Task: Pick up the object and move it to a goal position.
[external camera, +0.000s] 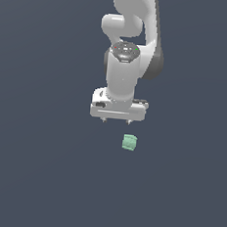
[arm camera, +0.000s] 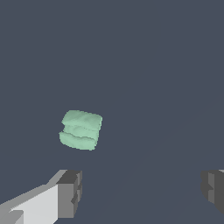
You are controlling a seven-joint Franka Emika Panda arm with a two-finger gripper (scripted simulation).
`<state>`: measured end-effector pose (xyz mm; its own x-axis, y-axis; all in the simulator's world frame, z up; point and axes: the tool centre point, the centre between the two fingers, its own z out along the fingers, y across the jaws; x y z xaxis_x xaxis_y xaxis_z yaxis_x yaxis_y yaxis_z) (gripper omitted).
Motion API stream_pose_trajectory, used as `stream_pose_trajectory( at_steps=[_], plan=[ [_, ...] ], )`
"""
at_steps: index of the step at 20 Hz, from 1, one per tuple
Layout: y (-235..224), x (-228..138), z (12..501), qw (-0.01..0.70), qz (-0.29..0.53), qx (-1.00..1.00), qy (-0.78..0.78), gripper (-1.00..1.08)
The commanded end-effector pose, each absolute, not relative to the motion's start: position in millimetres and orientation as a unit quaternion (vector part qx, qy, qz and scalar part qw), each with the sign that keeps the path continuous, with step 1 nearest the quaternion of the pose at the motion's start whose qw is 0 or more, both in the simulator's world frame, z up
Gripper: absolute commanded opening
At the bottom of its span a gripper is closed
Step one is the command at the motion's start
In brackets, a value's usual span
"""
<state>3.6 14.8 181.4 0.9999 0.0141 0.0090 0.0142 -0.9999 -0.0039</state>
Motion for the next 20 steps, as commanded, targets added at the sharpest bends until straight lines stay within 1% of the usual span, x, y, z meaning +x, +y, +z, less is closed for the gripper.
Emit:
stream_pose_trajectory(
  at_steps=[1,10,20],
  plan=[
    [15,4,181,0.002,-0.004,-1.000,-0.007,1.00],
    [36,8,179,0.002,-0.011,-1.000,-0.019,1.00],
    [40,10,172,0.002,-0.010,-1.000,-0.009,1.00]
  ],
)
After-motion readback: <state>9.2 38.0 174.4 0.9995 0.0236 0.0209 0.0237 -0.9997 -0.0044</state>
